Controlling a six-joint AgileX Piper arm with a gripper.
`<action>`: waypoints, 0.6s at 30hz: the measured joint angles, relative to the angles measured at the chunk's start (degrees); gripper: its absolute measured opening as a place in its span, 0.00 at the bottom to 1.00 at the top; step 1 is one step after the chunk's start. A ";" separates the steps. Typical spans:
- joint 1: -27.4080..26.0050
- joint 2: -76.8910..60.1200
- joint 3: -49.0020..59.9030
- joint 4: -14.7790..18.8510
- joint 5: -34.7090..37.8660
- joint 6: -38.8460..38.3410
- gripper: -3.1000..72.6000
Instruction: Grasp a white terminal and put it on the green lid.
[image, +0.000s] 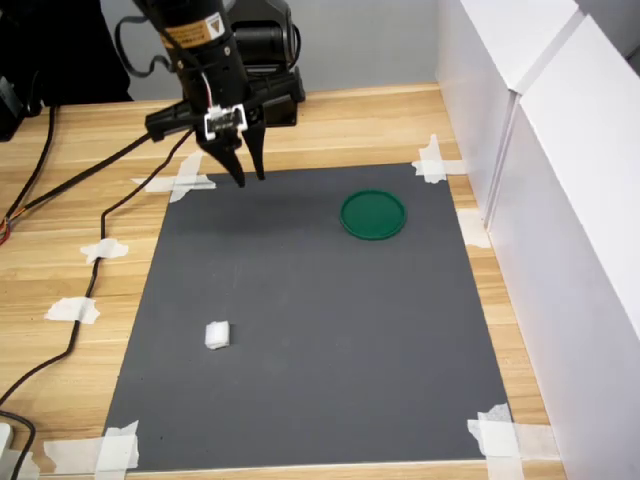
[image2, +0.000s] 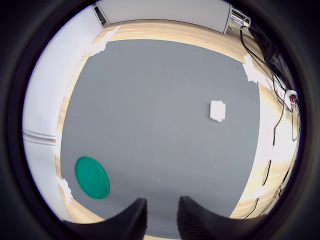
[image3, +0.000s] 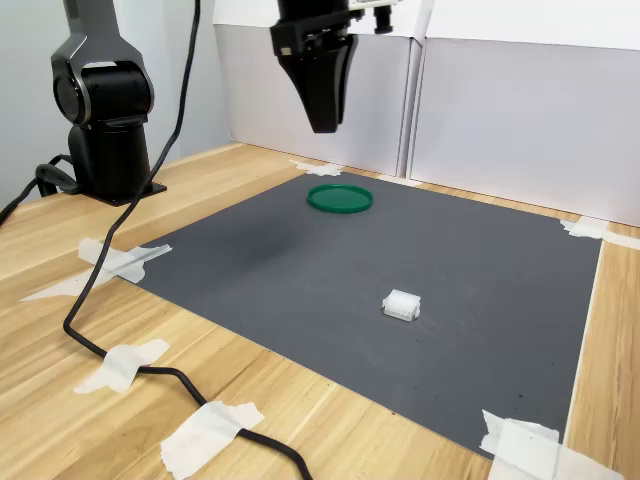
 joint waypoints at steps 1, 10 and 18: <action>0.00 1.17 -1.14 0.00 0.04 -0.14 0.56; 0.00 10.42 -5.46 -0.37 -0.33 -3.23 0.97; 0.00 15.35 -5.71 -0.64 -6.40 -3.70 0.99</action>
